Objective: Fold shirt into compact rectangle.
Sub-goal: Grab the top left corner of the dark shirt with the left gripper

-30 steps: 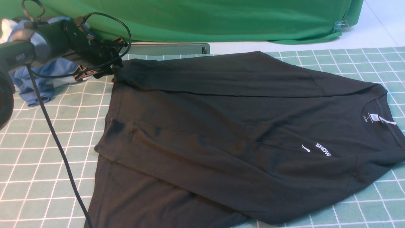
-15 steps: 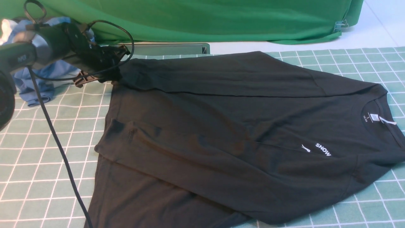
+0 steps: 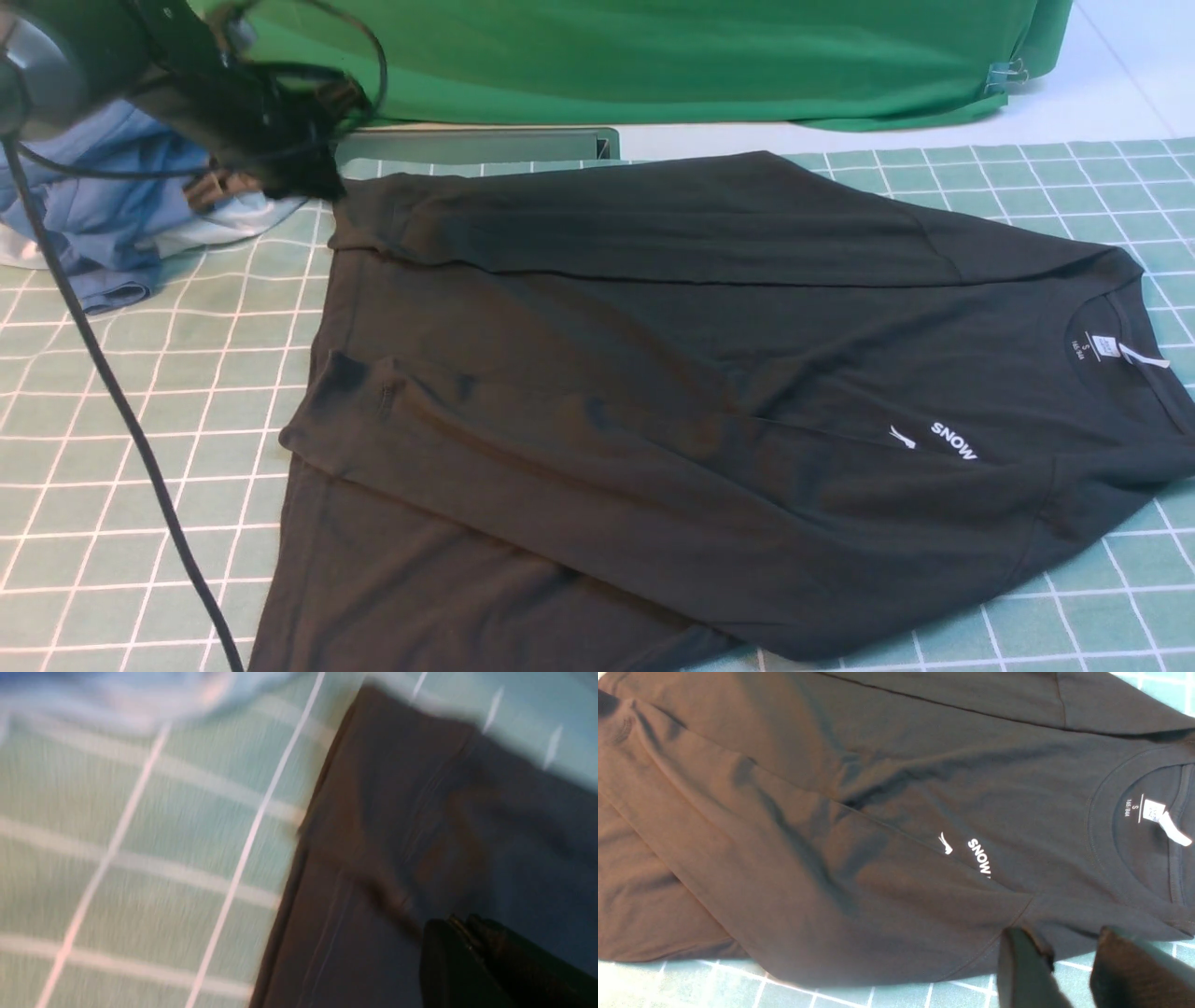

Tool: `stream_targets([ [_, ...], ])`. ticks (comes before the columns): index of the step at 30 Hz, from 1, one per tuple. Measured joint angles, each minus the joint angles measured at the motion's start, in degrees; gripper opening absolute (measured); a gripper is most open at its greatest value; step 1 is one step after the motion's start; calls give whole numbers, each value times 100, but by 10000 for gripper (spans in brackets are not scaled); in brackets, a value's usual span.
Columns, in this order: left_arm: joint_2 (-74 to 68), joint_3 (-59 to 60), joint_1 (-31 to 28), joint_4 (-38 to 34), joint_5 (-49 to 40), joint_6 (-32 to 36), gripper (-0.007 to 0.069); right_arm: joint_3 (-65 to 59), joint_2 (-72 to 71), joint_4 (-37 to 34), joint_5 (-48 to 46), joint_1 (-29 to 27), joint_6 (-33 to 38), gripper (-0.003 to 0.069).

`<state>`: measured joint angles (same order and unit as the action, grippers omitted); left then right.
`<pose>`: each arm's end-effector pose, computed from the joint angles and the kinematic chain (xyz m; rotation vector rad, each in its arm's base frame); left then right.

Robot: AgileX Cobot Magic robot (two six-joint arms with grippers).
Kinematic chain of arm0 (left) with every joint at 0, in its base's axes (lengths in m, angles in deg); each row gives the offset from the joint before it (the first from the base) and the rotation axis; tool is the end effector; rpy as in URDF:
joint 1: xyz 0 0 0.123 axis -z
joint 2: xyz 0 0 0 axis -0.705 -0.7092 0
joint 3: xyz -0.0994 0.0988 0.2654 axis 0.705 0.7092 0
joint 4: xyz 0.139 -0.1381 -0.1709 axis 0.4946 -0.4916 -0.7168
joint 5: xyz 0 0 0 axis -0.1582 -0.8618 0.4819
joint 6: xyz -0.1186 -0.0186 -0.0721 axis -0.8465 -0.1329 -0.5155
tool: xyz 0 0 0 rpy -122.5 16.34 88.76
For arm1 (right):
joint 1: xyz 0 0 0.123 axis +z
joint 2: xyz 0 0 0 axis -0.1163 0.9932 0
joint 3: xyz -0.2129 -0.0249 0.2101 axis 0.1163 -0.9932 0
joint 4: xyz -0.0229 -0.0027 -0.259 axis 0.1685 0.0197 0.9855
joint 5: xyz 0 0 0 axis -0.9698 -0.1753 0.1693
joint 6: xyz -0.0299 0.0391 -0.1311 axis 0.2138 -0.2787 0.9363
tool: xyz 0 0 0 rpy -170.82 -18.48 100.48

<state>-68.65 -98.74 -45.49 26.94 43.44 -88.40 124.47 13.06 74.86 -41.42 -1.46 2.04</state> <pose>0.5199 -0.0229 0.1817 -0.5236 2.5933 -0.4205 0.1795 0.0408 0.3485 -0.1760 2.3811 0.2562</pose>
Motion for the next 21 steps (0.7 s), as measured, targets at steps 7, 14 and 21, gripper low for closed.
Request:
stream_targets([
  [7,-473,0,79,-5,-171,-174,99,0,0,0,0,0,0,237],
  [14,-547,0,450,186,445,-251,295,0,0,0,0,0,0,237],
  [21,-591,0,523,452,824,-497,401,0,0,0,0,0,4,237],
])
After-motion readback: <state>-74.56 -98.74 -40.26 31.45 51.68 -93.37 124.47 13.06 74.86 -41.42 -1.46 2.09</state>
